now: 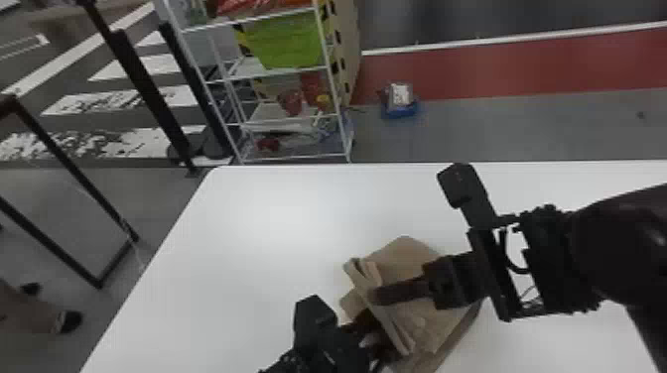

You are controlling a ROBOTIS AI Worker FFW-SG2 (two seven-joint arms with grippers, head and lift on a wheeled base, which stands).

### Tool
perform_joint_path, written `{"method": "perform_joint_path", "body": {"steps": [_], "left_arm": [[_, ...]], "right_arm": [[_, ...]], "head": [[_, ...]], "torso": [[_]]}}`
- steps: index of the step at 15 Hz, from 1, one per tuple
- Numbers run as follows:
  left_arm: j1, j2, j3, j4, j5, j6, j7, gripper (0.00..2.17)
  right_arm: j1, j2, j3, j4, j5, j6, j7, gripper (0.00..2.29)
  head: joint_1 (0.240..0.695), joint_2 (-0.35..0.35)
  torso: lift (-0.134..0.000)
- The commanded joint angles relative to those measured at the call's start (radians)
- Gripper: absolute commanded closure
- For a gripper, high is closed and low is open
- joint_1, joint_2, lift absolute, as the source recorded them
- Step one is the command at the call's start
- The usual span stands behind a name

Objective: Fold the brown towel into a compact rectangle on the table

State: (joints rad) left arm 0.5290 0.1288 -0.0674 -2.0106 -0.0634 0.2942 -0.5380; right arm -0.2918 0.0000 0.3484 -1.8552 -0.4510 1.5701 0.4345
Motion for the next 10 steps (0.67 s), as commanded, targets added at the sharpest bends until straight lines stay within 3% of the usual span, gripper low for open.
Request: {"method": "perform_joint_path", "body": {"steps": [1, 9, 10], "left_arm": [[0.0, 0.0, 0.008, 0.0, 0.0, 0.0, 0.0, 0.81], [0.008, 0.0, 0.0, -0.013, -0.003, 0.0, 0.001, 0.81], [0.008, 0.0, 0.001, -0.013, -0.001, 0.0, 0.001, 0.81]], "right_arm": [[0.016, 0.001, -0.012, -0.004, 0.021, 0.002, 0.0, 1.48], [0.019, 0.001, -0.014, 0.048, -0.003, 0.002, 0.02, 1.45], [0.02, 0.001, -0.005, 0.05, -0.003, 0.002, 0.018, 1.12]], "head": [[0.695, 0.292], [0.695, 0.277], [0.695, 0.279]], "torso": [[-0.124], [-0.124], [-0.124]]}}
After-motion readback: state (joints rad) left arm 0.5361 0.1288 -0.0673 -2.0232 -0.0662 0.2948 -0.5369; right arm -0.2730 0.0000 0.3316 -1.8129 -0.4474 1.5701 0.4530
